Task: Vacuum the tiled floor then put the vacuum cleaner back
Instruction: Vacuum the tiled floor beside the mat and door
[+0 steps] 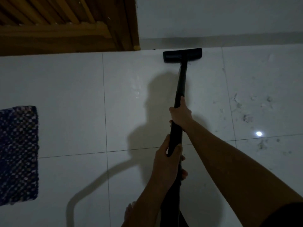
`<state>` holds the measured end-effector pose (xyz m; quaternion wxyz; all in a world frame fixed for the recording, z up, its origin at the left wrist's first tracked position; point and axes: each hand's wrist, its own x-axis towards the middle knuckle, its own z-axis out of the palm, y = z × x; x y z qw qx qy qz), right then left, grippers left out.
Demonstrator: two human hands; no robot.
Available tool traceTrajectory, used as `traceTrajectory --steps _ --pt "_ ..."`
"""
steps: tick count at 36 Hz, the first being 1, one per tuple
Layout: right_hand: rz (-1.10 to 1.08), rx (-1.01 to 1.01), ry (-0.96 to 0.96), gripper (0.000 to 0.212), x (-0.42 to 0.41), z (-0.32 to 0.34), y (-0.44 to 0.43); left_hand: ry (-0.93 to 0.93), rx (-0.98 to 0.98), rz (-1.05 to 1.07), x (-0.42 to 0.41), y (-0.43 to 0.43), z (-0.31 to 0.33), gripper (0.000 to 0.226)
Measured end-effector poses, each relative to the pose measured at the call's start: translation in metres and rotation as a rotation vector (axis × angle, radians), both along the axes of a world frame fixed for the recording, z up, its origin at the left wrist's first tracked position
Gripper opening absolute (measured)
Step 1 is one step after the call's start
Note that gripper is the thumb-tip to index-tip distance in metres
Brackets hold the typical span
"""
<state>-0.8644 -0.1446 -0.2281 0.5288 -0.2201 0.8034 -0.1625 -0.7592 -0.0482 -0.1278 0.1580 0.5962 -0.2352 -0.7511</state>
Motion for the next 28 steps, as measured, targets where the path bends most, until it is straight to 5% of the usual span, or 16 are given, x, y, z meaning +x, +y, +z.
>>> traceTrajectory --steps 15,28 --pt "-0.101 0.008 -0.029 0.074 -0.053 -0.02 -0.008 0.003 -0.014 -0.066 -0.046 -0.014 -0.02 0.05" --pt "0.01 0.009 -0.136 0.076 0.013 -0.019 -0.013 -0.108 -0.033 0.021 0.004 -0.006 -0.016 0.055"
